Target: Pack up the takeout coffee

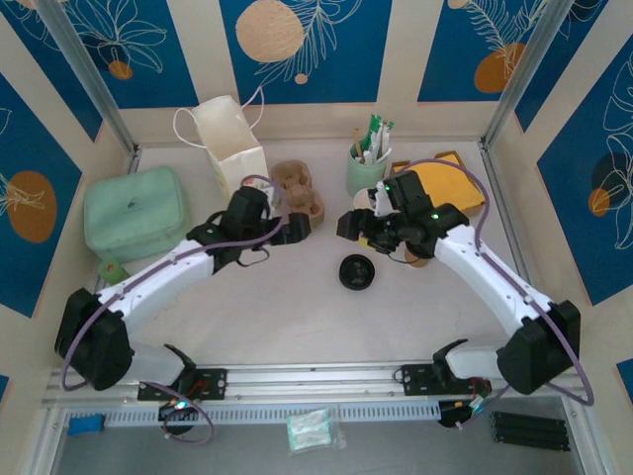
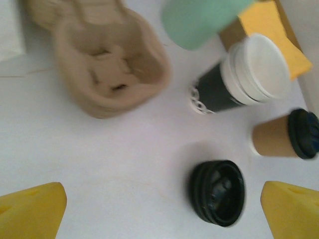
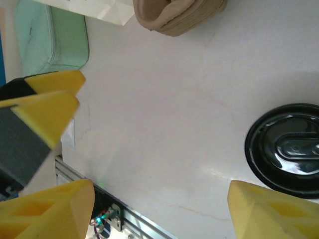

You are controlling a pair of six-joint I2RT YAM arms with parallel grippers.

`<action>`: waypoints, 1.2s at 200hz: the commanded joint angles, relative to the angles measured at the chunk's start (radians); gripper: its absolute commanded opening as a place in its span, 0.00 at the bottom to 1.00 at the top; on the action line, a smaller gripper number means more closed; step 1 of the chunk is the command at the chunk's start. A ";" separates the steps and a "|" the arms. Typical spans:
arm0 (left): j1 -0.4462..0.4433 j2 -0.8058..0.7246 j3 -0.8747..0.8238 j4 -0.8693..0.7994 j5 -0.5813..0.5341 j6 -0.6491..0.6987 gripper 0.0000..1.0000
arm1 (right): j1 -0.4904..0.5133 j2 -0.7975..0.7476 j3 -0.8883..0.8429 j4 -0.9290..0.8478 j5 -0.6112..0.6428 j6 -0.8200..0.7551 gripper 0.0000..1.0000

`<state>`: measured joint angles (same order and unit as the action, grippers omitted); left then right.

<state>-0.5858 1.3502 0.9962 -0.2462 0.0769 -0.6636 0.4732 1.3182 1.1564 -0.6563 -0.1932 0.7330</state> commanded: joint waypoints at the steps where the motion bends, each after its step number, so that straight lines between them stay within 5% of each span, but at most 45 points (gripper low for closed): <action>1: 0.066 -0.003 -0.045 0.032 0.058 -0.048 0.99 | 0.025 0.056 0.053 0.047 0.011 0.036 0.71; 44: 0.087 0.111 -0.039 0.163 0.111 -0.176 0.97 | 0.038 0.164 0.105 0.074 0.016 0.036 0.71; 126: 0.081 0.247 -0.029 0.317 0.001 -0.344 0.57 | 0.017 0.239 0.145 0.064 -0.016 -0.033 0.71; 240: 0.064 0.351 0.064 0.308 -0.048 -0.367 0.41 | -0.028 0.223 0.132 0.068 -0.069 -0.070 0.71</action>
<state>-0.5121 1.6798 1.0233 0.0456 0.0441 -1.0222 0.4553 1.5581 1.2701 -0.5835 -0.2260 0.6827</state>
